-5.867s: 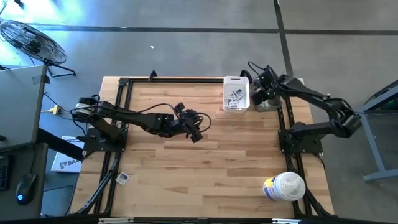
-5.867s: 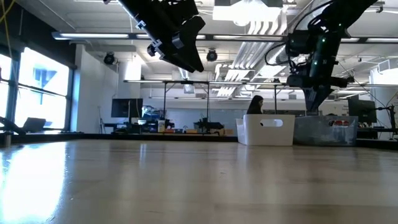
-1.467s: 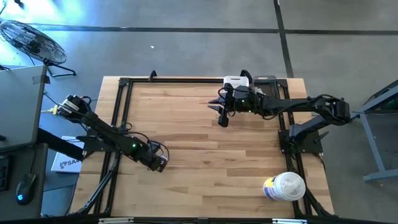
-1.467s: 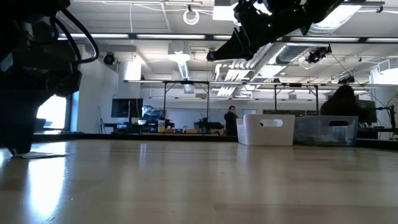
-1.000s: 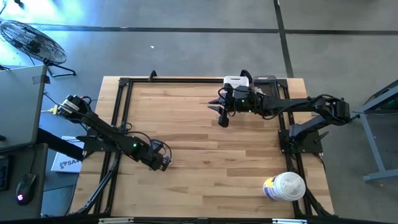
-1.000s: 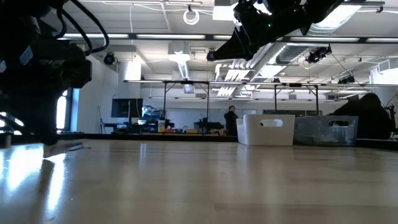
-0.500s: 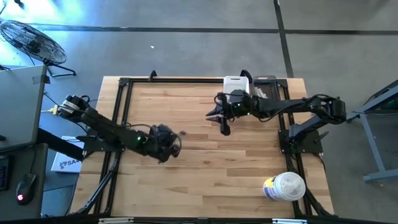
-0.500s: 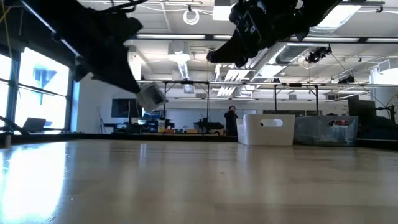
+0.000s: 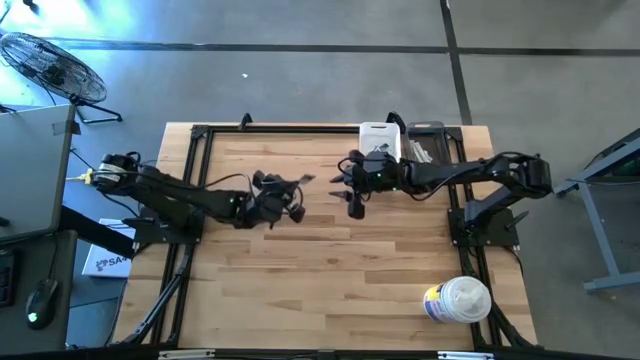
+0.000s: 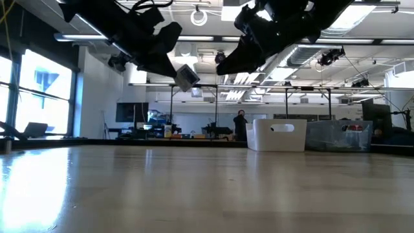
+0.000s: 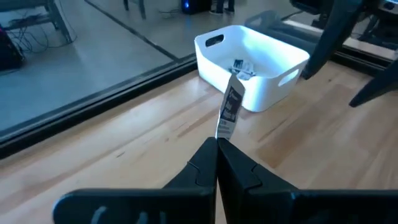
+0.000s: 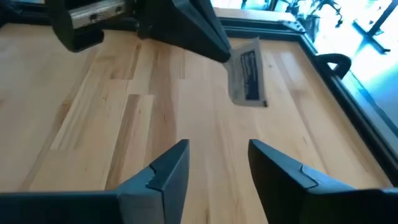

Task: Pick & Place First Aid Supplies
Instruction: Put the alcohol pad into the white bin

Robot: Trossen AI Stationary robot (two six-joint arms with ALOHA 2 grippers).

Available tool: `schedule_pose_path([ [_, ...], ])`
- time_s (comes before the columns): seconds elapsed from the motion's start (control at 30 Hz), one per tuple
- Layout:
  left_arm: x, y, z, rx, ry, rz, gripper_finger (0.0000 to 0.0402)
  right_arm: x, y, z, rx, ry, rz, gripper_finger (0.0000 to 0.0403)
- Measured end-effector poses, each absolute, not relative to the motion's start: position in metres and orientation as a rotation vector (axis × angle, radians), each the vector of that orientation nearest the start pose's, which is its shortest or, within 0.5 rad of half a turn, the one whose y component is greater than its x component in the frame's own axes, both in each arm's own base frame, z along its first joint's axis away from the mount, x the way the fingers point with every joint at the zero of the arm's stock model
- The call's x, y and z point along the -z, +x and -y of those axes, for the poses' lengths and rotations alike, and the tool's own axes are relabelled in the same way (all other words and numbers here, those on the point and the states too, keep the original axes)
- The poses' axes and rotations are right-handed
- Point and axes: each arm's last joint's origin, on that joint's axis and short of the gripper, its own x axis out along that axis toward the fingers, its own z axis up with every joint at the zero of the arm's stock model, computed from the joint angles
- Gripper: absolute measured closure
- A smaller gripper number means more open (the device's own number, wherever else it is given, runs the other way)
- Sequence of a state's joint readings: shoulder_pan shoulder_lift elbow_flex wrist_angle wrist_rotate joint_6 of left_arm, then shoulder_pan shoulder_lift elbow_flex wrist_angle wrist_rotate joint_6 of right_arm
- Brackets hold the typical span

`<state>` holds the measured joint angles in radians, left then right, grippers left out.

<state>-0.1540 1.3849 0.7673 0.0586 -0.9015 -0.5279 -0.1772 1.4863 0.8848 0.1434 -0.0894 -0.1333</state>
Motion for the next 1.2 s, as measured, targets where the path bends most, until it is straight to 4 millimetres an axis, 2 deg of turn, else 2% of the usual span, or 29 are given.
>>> schedule_pose_path([
  [0.2,-0.227,0.281,0.014,-0.824,-0.23,-0.268,0.0401,-0.23,0.321,0.055,0.07,-0.074,-0.443,0.0243],
  [0.5,-0.22,0.302,0.02,-0.652,-0.138,-0.25,0.0401,-0.225,0.338,0.058,0.08,-0.091,-0.316,0.026],
  [0.73,-0.216,0.305,0.021,-0.636,-0.09,-0.271,0.0401,-0.226,0.336,0.058,0.083,-0.07,-0.32,0.0269],
  [0.9,-0.212,0.305,0.023,-0.542,-0.071,-0.333,0.0401,-0.234,0.33,0.056,0.057,-0.132,-0.332,0.0269],
  [1.0,-0.211,0.304,0.023,-0.534,-0.066,-0.349,0.0401,-0.23,0.329,0.054,-0.013,-0.198,-0.367,0.0269],
  [1.2,-0.212,0.305,0.024,-0.493,-0.074,-0.34,0.0401,-0.218,0.327,0.052,-0.102,-0.174,-0.455,0.0269],
])
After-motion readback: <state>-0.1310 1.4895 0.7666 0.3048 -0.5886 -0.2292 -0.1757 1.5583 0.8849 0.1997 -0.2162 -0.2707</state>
